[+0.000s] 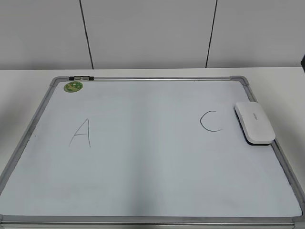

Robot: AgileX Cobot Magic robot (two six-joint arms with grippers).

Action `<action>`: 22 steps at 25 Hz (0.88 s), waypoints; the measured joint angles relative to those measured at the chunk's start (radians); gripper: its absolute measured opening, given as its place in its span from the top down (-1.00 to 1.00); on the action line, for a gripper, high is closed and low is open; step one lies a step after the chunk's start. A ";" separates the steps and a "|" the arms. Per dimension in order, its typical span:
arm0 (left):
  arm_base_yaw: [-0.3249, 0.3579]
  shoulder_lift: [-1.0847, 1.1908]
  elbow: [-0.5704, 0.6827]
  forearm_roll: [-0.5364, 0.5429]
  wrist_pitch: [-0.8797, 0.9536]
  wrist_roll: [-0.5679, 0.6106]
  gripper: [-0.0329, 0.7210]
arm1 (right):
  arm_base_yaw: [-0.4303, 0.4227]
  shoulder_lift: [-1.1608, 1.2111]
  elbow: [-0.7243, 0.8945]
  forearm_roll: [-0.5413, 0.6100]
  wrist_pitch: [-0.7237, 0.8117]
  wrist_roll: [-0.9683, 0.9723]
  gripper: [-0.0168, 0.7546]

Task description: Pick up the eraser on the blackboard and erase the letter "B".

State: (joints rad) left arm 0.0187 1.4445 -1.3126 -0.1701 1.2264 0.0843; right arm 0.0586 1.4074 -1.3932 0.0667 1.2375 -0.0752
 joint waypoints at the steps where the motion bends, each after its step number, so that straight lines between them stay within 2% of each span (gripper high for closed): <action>1: 0.000 -0.039 0.027 0.002 0.001 0.000 -0.22 | 0.000 -0.036 0.032 0.002 0.000 0.000 -0.58; 12: 0.000 -0.553 0.331 -0.001 0.017 -0.004 -0.22 | 0.000 -0.539 0.376 0.008 0.009 0.000 -0.58; 16: -0.002 -0.724 0.474 -0.025 0.023 -0.006 -0.21 | 0.000 -0.750 0.489 -0.033 0.013 0.004 -0.58; 22: -0.054 -0.958 0.644 0.009 0.023 -0.008 -0.21 | 0.000 -0.990 0.630 -0.067 0.013 0.010 -0.58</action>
State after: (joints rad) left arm -0.0351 0.4861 -0.6683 -0.1608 1.2496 0.0764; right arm 0.0586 0.4171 -0.7629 0.0000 1.2503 -0.0651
